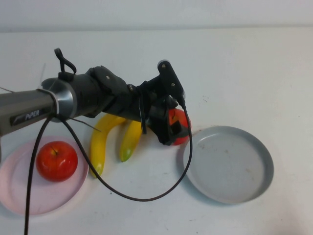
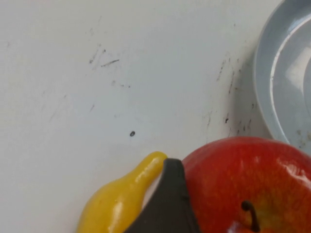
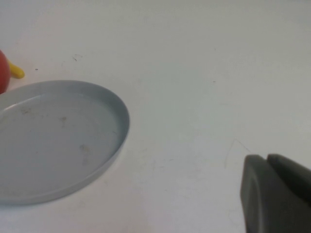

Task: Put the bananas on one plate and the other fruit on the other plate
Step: Put one type of fruit in the left plate

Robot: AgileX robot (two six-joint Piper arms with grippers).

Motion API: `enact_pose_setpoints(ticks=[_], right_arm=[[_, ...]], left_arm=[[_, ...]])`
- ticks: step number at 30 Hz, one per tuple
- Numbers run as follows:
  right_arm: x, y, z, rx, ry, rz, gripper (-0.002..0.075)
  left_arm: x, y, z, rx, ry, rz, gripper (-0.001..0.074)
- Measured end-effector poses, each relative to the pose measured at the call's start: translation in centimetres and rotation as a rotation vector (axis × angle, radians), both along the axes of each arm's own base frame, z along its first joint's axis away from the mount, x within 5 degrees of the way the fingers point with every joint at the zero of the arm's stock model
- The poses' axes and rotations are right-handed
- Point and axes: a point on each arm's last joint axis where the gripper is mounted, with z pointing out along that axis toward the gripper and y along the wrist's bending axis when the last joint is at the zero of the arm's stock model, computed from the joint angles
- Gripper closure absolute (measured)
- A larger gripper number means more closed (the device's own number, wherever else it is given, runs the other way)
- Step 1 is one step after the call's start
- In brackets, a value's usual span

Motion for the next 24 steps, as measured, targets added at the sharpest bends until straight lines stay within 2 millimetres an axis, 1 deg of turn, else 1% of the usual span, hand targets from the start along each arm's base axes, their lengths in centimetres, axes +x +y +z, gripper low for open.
enact_pose_setpoints(ticks=[2,3,5,8,9,11,14,17,22,24], right_arm=[[0.0,0.0,0.0,0.0,0.0,0.0,0.0743],[0.0,0.0,0.0,0.0,0.0,0.0,0.0743],[0.0,0.0,0.0,0.0,0.0,0.0,0.0743],[0.0,0.0,0.0,0.0,0.0,0.0,0.0743],[0.0,0.0,0.0,0.0,0.0,0.0,0.0743],[0.0,0.0,0.0,0.0,0.0,0.0,0.0743],[0.0,0.0,0.0,0.0,0.0,0.0,0.0743],[0.0,0.0,0.0,0.0,0.0,0.0,0.0743],[0.0,0.0,0.0,0.0,0.0,0.0,0.0743],[0.0,0.0,0.0,0.0,0.0,0.0,0.0743]], left_arm=[[-0.1,0.1,0.9,-0.012,-0.01,0.011,0.0167],[-0.3,0.2,1.7,-0.025,-0.018,0.019,0.0167],[-0.7,0.4,3.6,-0.062,-0.023,0.052,0.0167],[-1.7,1.2,7.2,-0.136,-0.002,0.142,0.0167],[-2.2,1.6,8.7,-0.163,0.013,0.183,0.0167],[-3.0,2.3,10.3,-0.181,0.061,0.257,0.0167],[-4.6,4.0,12.5,-0.138,0.119,0.365,0.0167],[-6.0,6.0,13.8,-0.03,0.138,0.462,0.0167],[-7.8,9.2,15.0,0.147,0.165,0.635,0.0167],[-8.4,10.2,15.3,0.192,0.183,0.693,0.0167]])
